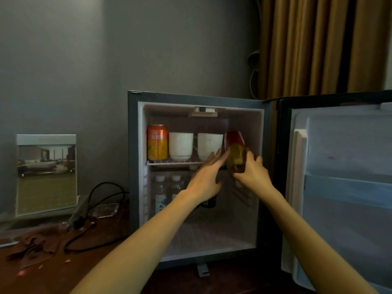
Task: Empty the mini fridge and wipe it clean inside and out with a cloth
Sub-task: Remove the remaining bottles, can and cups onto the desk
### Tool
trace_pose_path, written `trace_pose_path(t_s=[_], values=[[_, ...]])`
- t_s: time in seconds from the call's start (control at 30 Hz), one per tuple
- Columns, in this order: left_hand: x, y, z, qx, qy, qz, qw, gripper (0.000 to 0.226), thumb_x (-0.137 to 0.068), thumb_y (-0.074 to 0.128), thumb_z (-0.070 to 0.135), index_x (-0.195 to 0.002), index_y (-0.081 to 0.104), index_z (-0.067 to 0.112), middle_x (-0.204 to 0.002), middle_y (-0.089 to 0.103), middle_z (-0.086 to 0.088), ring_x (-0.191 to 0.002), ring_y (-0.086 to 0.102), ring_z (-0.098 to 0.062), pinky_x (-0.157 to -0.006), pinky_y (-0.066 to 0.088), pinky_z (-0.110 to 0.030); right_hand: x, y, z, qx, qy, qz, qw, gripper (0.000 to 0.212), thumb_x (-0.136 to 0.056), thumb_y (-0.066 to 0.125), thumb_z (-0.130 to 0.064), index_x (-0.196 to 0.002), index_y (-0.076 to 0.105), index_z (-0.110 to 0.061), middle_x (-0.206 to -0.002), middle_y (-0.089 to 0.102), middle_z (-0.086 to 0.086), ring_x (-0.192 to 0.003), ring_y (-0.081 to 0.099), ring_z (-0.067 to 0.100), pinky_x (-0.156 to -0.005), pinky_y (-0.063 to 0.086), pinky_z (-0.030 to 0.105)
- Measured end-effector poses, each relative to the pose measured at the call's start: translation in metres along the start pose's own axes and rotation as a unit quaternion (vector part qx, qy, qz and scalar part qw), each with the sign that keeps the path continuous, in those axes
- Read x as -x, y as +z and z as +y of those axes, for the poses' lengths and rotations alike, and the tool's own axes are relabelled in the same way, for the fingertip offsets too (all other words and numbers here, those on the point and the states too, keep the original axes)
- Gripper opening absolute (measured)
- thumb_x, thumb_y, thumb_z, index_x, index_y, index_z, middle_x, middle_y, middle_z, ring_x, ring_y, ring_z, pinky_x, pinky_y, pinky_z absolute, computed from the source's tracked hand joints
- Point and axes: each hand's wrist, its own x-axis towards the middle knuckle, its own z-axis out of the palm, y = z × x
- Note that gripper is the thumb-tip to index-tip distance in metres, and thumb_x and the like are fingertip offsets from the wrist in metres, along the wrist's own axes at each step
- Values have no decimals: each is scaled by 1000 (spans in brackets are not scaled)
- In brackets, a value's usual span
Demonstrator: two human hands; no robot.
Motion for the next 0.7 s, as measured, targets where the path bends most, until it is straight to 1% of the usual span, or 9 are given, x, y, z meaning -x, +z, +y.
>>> trace_pose_path(t_s=[0.1,0.17,0.23,0.33,0.4,0.5,0.57,0.63,0.7], values=[[2,1,5,-28,8,22,999,90,-86,55,-8,-154,11,32,-162,7,3,-148,2,-14,-114,16,-29,18,-4,3,-27,-16,19,999,80,-86,69,-26,-150,22,-17,-145,32,15,-116,54,32,-90,47,35],[2,3,7,-41,14,29,999,89,-86,55,-8,-154,13,29,-162,9,1,-148,8,-17,-115,22,-32,25,-11,4,-38,-27,32,998,80,-85,70,-29,-150,24,-19,-145,34,13,-116,54,30,-88,44,30],[2,6,9,-46,22,32,998,92,-85,58,-7,-154,11,29,-161,12,-1,-146,21,-23,-111,33,-37,29,-19,5,-44,-40,47,997,77,-85,70,-31,-149,28,-20,-141,38,11,-114,55,27,-84,40,26],[1,10,14,-45,40,53,997,99,-81,65,-4,-154,8,30,-160,17,-4,-136,40,-28,-103,45,-41,32,-32,5,-52,-55,68,995,70,-85,70,-32,-145,36,-21,-137,42,8,-111,55,23,-85,41,25],[-2,11,18,-33,51,70,996,100,-80,68,-2,-155,8,29,-161,14,-2,-135,40,-28,-102,46,-42,35,-39,6,-62,-65,89,992,64,-86,70,-32,-142,41,-22,-135,44,6,-110,54,19,-84,41,23],[-6,13,24,-11,64,112,992,98,-81,71,4,-154,11,30,-161,14,0,-139,36,-25,-102,45,-43,37,-51,6,-74,-87,129,985,55,-87,69,-31,-137,48,-20,-129,50,4,-109,53,15,-86,43,25],[-8,14,29,5,72,143,987,97,-80,73,6,-153,13,31,-161,15,1,-140,34,-23,-102,44,-41,37,-56,6,-87,-108,161,977,50,-87,69,-30,-133,52,-19,-126,54,4,-107,55,14,-88,50,32],[-10,12,34,10,80,171,982,95,-81,74,9,-153,16,29,-160,16,2,-140,34,-22,-102,44,-40,37,-60,6,-108,-126,189,968,47,-86,69,-31,-129,54,-20,-123,56,3,-105,57,15,-85,55,39],[-11,9,38,12,87,195,977,92,-81,74,12,-153,18,28,-160,18,1,-142,30,-21,-103,42,-40,38,-64,4,-134,-139,213,958,44,-87,68,-32,-128,55,-22,-121,59,0,-101,58,12,-81,56,35]])
